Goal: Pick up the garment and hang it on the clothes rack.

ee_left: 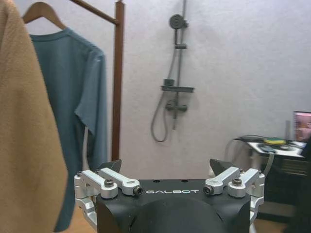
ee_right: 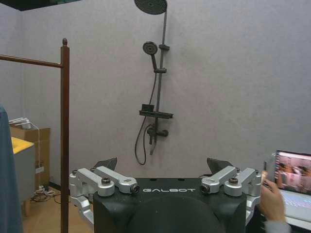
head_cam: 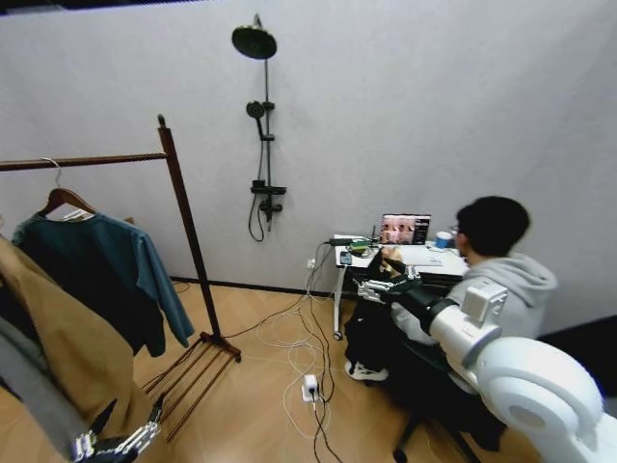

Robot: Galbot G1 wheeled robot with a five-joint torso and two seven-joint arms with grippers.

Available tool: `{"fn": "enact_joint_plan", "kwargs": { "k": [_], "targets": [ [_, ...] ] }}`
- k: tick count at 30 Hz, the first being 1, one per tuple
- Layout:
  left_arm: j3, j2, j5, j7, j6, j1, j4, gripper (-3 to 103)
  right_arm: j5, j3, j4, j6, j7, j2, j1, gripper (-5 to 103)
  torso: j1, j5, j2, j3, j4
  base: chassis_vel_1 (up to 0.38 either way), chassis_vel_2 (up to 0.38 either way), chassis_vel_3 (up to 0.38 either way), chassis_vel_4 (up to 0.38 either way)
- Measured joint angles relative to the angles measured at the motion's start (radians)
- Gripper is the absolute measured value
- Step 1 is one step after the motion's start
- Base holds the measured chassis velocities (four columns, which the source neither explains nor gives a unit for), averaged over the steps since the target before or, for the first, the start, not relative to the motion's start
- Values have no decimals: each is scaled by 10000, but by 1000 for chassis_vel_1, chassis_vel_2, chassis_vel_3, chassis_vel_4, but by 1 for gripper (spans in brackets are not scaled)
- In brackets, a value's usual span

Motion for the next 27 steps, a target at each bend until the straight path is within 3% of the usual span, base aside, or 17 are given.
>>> {"fn": "enact_joint_plan", "kwargs": {
  "k": [15, 27],
  "targets": [
    [0, 0, 0, -1, 0, 0, 0, 100, -343, -228, 0, 0, -294, 349, -270, 100, -7, 9, 4, -4, -2, 169, -433, -422, 173],
    [-1, 0, 0, -4, 0, 0, 0, 100, -545, -369, -5, 0, -586, 502, -305, 100, 11, 5, -6, 3, 2, -24, -193, -216, -44]
  ]
}}
